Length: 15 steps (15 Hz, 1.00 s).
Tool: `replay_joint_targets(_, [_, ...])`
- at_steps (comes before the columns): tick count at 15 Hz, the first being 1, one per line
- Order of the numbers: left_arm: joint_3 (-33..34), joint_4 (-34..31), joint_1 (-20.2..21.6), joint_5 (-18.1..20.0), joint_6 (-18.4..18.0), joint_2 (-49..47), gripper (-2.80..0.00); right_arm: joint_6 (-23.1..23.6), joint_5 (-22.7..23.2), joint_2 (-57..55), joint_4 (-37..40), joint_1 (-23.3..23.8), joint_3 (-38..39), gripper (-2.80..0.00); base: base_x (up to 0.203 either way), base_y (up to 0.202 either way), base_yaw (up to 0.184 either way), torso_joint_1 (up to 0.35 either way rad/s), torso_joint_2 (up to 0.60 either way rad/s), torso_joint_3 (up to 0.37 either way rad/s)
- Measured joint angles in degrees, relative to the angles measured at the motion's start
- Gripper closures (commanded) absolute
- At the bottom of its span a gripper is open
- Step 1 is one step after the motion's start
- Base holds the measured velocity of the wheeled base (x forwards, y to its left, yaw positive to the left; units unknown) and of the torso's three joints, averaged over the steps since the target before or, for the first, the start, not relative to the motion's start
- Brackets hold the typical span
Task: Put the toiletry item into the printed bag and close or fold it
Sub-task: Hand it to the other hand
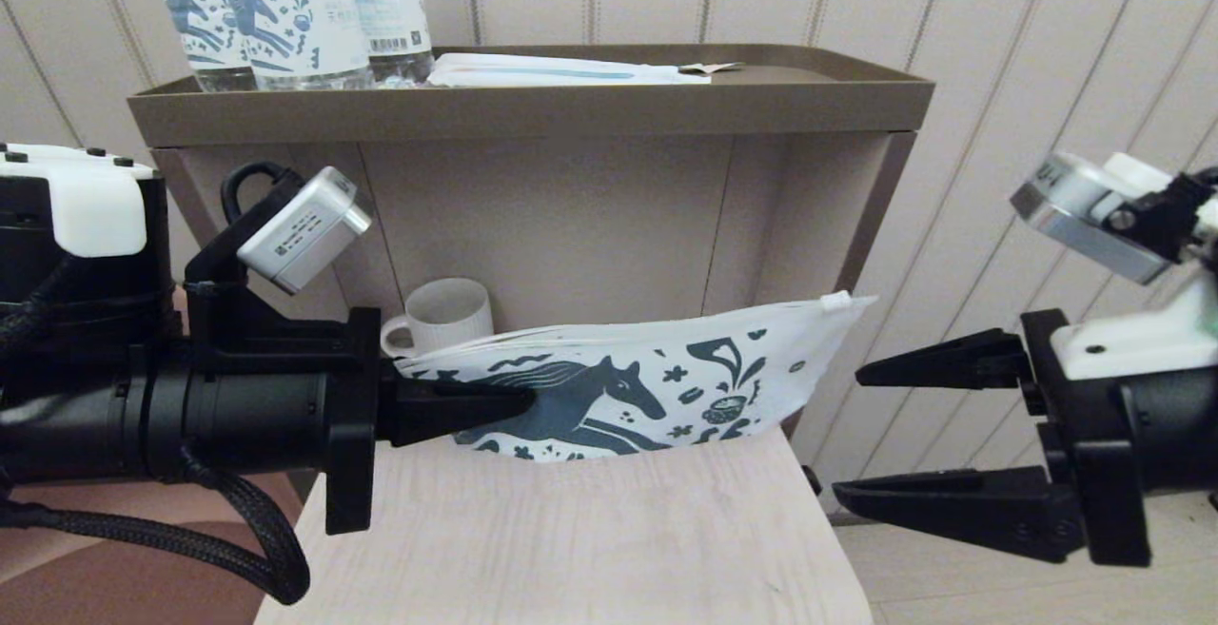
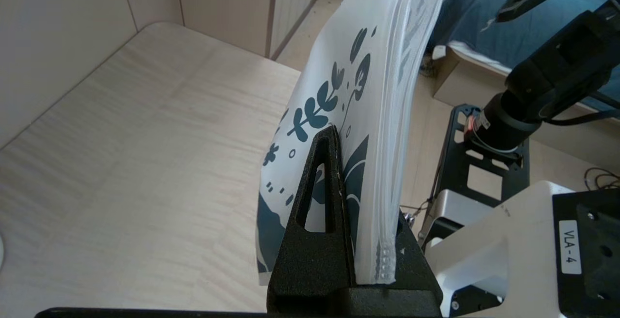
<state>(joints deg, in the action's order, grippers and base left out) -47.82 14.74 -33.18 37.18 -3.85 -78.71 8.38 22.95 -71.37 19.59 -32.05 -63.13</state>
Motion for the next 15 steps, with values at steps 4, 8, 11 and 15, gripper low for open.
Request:
replay_joint_targets(4, [0.00,0.01,0.02,-0.06,0.00,-0.09,0.00,2.05,-0.61,1.18,-0.75,0.57,1.58,-2.80,0.000,0.000,0.000,0.000,0.00,0.000])
replay_joint_targets(8, [-0.07,0.00,-0.05,0.61,0.18,0.09,0.00,-3.82,-0.48,1.18,-2.43,0.46,-0.44,-2.80,0.000,0.000,0.000,0.000,0.00,0.000])
replay_joint_targets(11, [-0.10,0.02,0.00,0.64,0.19,0.13,0.00,-4.03,-0.72,0.81,-2.54,0.52,-0.74,-2.80,0.000,0.000,0.000,0.000,0.00,0.000])
replay_joint_targets(15, [-0.13,0.02,-0.02,0.68,0.19,0.20,0.00,-3.76,-0.59,0.42,-2.54,0.35,-0.55,-2.80,0.000,0.000,0.000,0.000,0.00,0.000])
